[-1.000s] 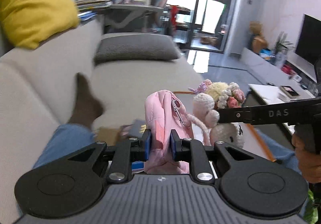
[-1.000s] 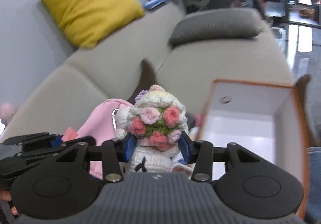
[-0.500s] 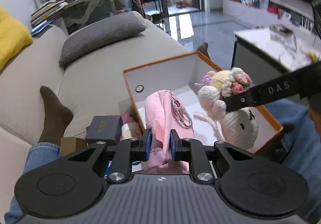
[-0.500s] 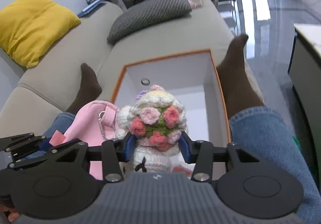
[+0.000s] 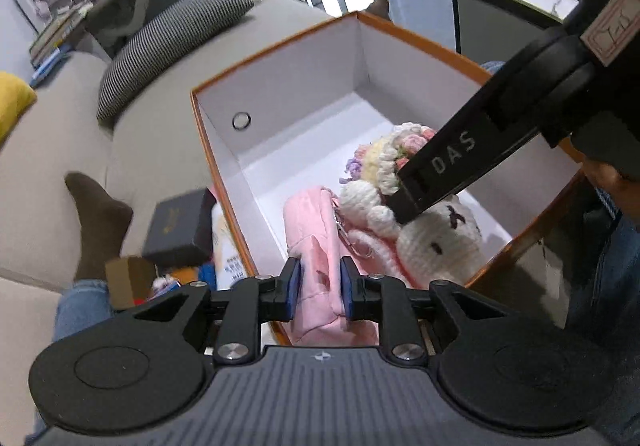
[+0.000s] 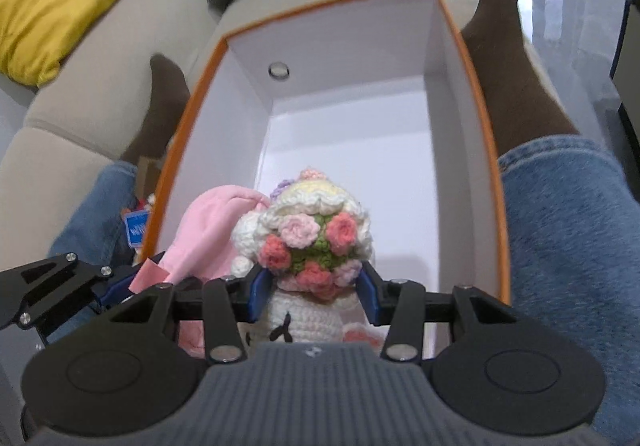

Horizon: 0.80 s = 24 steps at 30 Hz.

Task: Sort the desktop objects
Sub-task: 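Carry the doll with the right tool into the orange box while the left tool carries the pouch there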

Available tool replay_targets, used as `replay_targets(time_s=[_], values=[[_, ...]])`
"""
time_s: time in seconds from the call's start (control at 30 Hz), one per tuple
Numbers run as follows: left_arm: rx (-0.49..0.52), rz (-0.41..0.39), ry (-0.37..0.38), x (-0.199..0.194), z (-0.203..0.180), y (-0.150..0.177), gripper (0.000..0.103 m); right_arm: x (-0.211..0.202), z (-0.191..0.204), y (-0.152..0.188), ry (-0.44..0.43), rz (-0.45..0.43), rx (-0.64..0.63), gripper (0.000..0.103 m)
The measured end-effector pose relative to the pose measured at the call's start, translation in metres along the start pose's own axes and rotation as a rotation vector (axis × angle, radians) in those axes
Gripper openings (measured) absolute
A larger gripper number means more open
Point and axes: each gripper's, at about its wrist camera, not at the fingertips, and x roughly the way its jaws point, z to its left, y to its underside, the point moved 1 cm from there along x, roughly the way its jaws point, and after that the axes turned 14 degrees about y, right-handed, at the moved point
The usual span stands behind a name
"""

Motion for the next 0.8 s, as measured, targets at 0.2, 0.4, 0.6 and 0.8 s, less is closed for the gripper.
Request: replay_targets(time_s=[0.2,0.4,0.6,0.8], values=[[-0.03,0.004,0.094,-0.002,0.009,0.003,0.037,0.02,0.009,0.0,0.004,0.055,-0.034,0.048],[-0.135,-0.05,0.252,-0.023,0.027,0.01,0.038,0.031,0.019,-0.001,0.01,0.079,-0.061,0.048],[-0.221,-0.12,0.315,-0.046,0.05,0.018,0.036,0.035,0.022,-0.002,0.025,0.093,-0.078,0.048],[-0.278,-0.138,0.303,-0.047,0.064,0.021,0.036,0.044,0.031,-0.001,0.049,0.111,-0.105,0.049]])
